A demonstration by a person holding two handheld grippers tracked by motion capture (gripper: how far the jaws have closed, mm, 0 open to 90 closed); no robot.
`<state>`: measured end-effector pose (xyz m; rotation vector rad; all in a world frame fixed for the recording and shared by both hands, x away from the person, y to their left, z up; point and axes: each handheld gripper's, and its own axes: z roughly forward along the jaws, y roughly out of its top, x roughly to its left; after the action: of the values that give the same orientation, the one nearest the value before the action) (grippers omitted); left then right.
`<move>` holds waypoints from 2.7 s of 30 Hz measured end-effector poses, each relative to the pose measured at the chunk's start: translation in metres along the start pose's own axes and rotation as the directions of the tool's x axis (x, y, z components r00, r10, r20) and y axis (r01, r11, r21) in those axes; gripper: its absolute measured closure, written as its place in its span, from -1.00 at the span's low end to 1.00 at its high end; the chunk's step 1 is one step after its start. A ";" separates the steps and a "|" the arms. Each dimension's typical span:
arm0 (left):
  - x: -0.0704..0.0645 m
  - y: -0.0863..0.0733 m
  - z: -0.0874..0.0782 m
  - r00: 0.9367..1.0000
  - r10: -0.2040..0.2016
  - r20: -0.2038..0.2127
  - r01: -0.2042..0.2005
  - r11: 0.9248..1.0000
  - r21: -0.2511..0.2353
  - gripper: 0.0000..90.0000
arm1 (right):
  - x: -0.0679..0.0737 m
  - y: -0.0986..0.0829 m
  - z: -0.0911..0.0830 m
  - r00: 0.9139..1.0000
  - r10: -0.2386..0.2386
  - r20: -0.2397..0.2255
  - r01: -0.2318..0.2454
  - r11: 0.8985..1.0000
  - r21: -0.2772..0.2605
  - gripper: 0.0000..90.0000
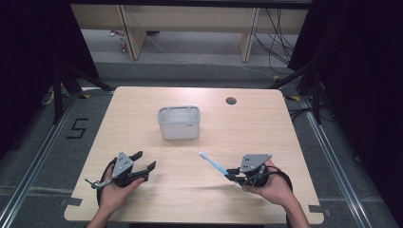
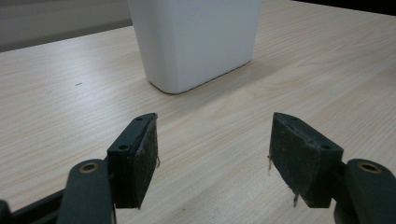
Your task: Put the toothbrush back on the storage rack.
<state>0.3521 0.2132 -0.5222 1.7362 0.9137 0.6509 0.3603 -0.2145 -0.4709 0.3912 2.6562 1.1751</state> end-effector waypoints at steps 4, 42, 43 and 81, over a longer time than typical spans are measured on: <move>0.000 0.000 0.000 1.000 0.000 0.000 0.000 1.000 -0.001 -0.28 | 0.000 -0.001 0.001 1.000 0.027 0.013 -0.026 0.999 -0.047 0.76; -0.031 0.044 0.008 0.969 -0.082 0.232 0.115 0.985 -0.130 -0.25 | 0.001 0.007 0.016 0.977 0.205 0.053 -0.168 0.904 -0.394 0.76; -0.036 0.051 0.011 0.967 -0.063 0.247 0.098 0.986 -0.135 -0.25 | 0.001 0.008 0.015 0.977 0.203 0.068 -0.162 0.907 -0.389 0.76; -0.093 0.110 0.064 0.901 -0.030 0.432 0.091 0.989 -0.120 0.29 | 0.009 0.027 0.044 0.961 0.273 0.050 -0.229 0.881 -0.415 0.76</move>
<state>0.3794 0.0812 -0.4399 1.6294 0.5941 0.2614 0.3686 -0.1639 -0.4803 0.7130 2.2347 1.6868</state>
